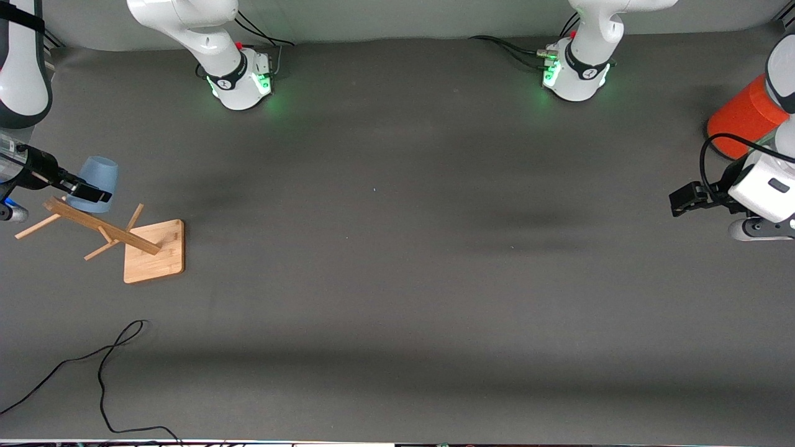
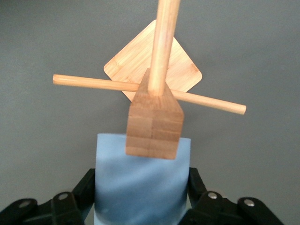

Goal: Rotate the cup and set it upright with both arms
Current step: 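Slide the light blue cup off the wooden mug-tree peg with the right gripper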

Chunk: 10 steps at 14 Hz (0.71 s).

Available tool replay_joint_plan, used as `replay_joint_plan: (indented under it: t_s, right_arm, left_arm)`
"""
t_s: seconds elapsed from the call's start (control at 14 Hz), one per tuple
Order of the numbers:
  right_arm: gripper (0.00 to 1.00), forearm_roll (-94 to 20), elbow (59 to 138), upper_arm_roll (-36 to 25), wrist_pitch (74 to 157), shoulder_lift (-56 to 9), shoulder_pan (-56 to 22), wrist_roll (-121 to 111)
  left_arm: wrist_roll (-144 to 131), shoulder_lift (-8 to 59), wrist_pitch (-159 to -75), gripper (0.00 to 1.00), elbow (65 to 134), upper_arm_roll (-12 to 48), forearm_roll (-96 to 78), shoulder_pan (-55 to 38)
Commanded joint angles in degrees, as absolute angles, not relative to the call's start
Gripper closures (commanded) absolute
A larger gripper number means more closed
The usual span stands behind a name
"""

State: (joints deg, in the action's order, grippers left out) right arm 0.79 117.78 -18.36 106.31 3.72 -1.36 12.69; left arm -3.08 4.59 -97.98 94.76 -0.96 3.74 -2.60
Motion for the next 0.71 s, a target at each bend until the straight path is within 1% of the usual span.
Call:
replay_joint_plan:
  t_s: [0.0, 0.14, 0.64]
  right_arm:
    - [0.65, 0.18, 119.18, -18.81, 106.79, 5.36, -2.11, 13.80]
    - [0.65, 0.18, 119.18, -18.81, 104.78, 7.28, -2.28, 14.67]
    - [0.66, 0.18, 119.18, -18.63, 95.37, 15.90, -8.51, 25.73]
  left_arm:
    - [-2.20, 3.87, -98.17, 0.00, 95.45, -1.14, 3.87, -2.90]
    - [-2.20, 3.87, -98.09, 0.00, 95.36, -1.14, 3.87, -2.73]
    - [-2.11, 3.78, -98.00, 0.00, 95.27, -1.14, 3.87, -2.29]
